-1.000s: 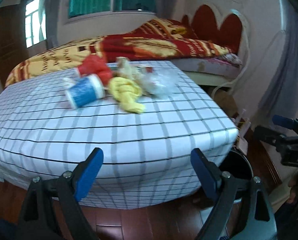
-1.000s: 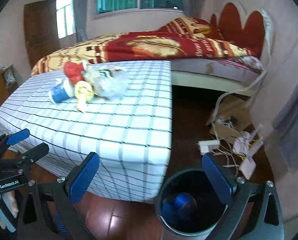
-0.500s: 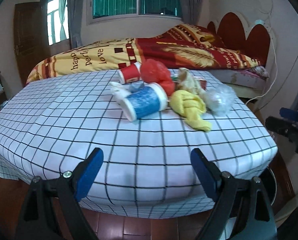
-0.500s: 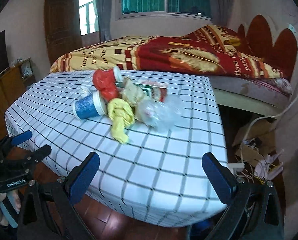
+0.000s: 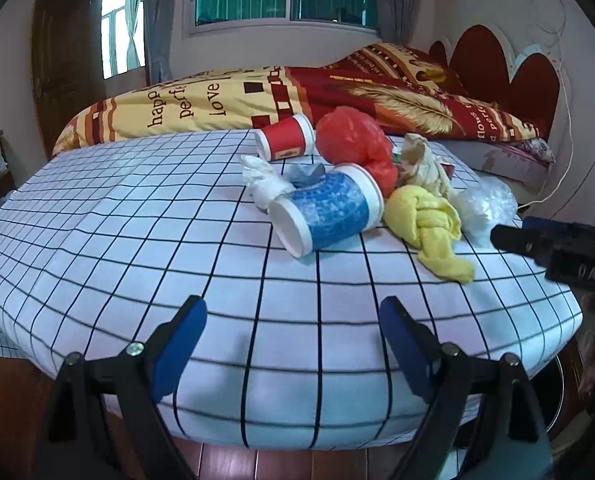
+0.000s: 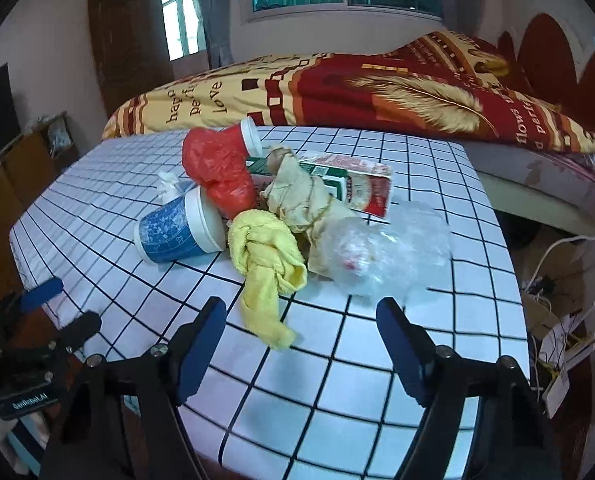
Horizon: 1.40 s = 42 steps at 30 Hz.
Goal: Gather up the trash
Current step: 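Grasp the blue-patterned cup with the left tool while the right tool grasps the plastic wrap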
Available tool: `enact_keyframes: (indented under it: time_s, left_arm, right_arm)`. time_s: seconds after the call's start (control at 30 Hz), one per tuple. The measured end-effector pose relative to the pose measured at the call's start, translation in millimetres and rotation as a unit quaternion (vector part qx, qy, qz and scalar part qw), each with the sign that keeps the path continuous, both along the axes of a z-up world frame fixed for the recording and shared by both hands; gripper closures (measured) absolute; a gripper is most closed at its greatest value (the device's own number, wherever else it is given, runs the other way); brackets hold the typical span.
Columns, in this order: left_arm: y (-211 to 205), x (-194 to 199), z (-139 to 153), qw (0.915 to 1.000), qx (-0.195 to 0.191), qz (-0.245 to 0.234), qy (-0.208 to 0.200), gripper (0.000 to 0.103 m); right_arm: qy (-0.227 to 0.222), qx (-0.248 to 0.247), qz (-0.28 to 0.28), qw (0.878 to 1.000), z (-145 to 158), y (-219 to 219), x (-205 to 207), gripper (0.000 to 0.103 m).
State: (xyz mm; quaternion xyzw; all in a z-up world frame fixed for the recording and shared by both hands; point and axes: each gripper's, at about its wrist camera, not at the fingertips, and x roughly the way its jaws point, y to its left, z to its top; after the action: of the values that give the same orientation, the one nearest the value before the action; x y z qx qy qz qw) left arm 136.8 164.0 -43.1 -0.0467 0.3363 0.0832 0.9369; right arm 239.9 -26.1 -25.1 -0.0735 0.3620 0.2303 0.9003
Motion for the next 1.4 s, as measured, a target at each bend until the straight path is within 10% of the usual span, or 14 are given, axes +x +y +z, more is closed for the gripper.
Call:
enact_keyframes:
  time_s: [0.4,1.03,1.13,1.33,1.4]
  left_arm:
    - [-5.1,61.4,-7.9,0.9994,0.013,-0.025,0.021,0.014]
    - [-18.0,105.6,-17.8,0.9963,-0.036,0.076,0.021,0.011]
    - [-12.0,98.3,-17.4,0.9967,-0.041,0.068,0.016,0.014]
    - [0.3,75.3,-16.2,0.9968,-0.028,0.072,0.020,0.015]
    - [3.1,71.8,-15.7,0.9957,-0.037,0.082,0.021,0.014]
  right_arm:
    - [0.005,-0.006,-0.061,0.998,-10.2,-26.2,51.0,0.024]
    - [0.033,-0.001,-0.026,0.999,-30.0,-27.3,95.1,0.024]
    - [0.039,0.008,-0.009,0.999,-32.0,-28.9,92.6,0.047]
    - [0.034,0.009,-0.003,0.999,-31.8,-31.8,78.7,0.046]
    - [0.024,-0.006,-0.008,1.000,-31.4,-29.3,75.9,0.030]
